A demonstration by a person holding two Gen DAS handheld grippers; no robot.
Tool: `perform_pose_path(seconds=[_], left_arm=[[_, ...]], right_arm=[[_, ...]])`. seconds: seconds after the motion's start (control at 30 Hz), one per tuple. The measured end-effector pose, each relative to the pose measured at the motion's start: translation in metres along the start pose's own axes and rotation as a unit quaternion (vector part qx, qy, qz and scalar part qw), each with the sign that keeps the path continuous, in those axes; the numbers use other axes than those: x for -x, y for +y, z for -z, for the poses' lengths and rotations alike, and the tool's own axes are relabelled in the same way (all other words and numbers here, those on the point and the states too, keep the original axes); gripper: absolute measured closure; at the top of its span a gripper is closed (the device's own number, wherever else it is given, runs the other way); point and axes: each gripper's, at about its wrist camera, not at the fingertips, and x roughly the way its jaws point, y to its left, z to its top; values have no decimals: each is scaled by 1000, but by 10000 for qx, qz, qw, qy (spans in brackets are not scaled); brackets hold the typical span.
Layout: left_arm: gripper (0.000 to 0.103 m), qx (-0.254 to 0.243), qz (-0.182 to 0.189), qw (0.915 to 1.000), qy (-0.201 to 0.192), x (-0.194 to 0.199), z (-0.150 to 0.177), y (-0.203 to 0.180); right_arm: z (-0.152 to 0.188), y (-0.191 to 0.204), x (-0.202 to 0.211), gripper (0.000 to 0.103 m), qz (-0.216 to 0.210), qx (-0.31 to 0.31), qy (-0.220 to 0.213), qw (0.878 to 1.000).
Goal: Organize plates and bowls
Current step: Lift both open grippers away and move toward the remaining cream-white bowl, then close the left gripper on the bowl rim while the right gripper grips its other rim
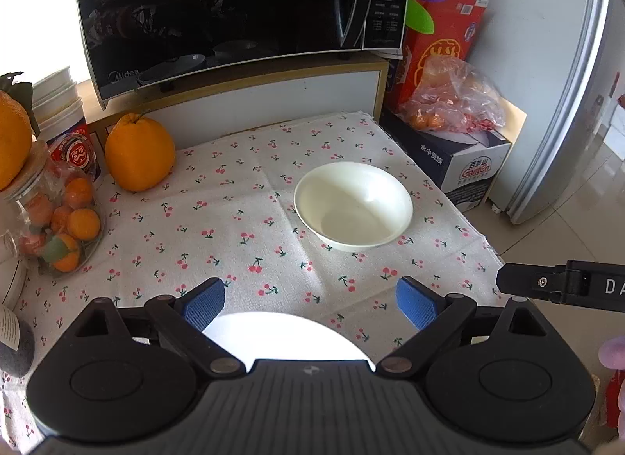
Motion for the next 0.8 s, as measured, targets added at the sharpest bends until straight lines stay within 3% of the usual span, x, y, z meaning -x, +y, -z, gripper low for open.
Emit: perform_pose_path(seconds=[0.4, 0.8], left_arm=[[11, -88, -180, 9998, 36, -44, -37, 22], [31, -149, 117, 9995, 267, -80, -51, 25]], right_arm=[[-41, 21, -51, 20, 75, 211, 211, 9995], [-57, 29, -83, 20, -23, 470, 190, 9987]])
